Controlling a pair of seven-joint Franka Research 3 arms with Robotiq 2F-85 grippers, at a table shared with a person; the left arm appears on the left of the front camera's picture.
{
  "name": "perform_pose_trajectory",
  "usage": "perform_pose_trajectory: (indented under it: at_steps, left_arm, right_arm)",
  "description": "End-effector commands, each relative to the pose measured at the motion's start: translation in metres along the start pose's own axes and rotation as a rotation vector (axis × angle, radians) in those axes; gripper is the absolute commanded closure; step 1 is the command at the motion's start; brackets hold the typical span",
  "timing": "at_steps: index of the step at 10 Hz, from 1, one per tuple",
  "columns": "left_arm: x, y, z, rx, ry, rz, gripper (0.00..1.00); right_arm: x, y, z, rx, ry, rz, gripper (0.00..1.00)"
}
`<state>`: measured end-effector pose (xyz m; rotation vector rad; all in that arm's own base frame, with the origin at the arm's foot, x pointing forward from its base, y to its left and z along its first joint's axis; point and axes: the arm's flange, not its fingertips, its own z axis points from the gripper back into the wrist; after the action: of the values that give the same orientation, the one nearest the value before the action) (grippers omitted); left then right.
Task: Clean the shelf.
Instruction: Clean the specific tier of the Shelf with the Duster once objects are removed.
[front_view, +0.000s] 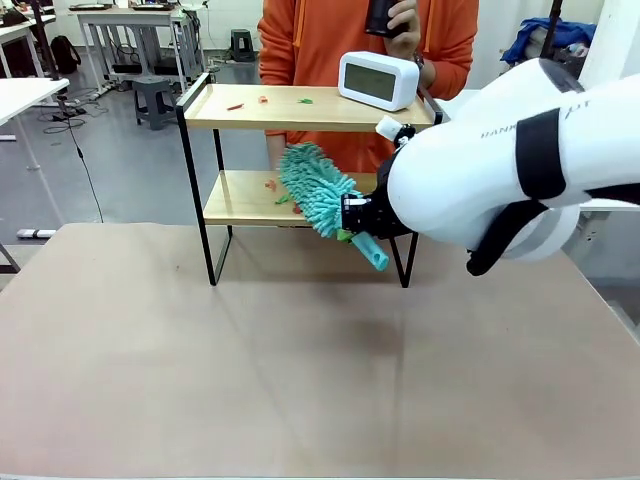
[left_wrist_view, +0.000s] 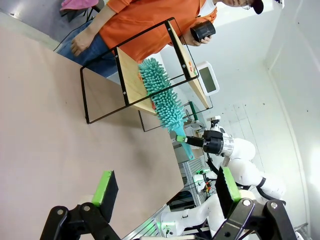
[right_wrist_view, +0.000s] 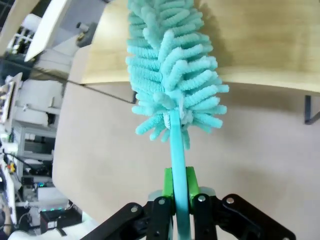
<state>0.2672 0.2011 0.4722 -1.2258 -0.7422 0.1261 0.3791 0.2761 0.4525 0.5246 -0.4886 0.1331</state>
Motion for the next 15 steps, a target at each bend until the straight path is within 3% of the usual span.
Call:
perform_pose_trajectory:
  at_steps: [1,5,7,12,13,15]
  left_arm:
    - [-0.001,-0.001,-0.002,-0.019,-0.015,-0.024,0.00]
    - [-0.001,-0.001,-0.002,-0.019,-0.015,-0.024,0.00]
    - [-0.001,-0.001,-0.002,-0.019,-0.015,-0.024,0.00]
    - [-0.001,-0.001,-0.002,-0.019,-0.015,-0.024,0.00]
    - [-0.001,-0.001,-0.002,-0.019,-0.015,-0.024,0.00]
    - [-0.001,-0.001,-0.002,-0.019,-0.015,-0.024,0.00]
  right_arm:
    - [0.004,-0.018,-0.004,0.086,0.074,0.093,0.88]
    - [0.002,-0.040,0.032,0.300,0.385,0.361,0.88]
    - [-0.003,-0.065,0.067,0.412,0.445,0.433,0.88]
    - [-0.019,-0.094,0.099,0.577,0.430,0.460,0.88]
    - [-0.019,-0.103,0.117,0.627,0.429,0.456,0.88]
    - [-0.026,-0.148,0.199,0.635,0.343,0.287,0.88]
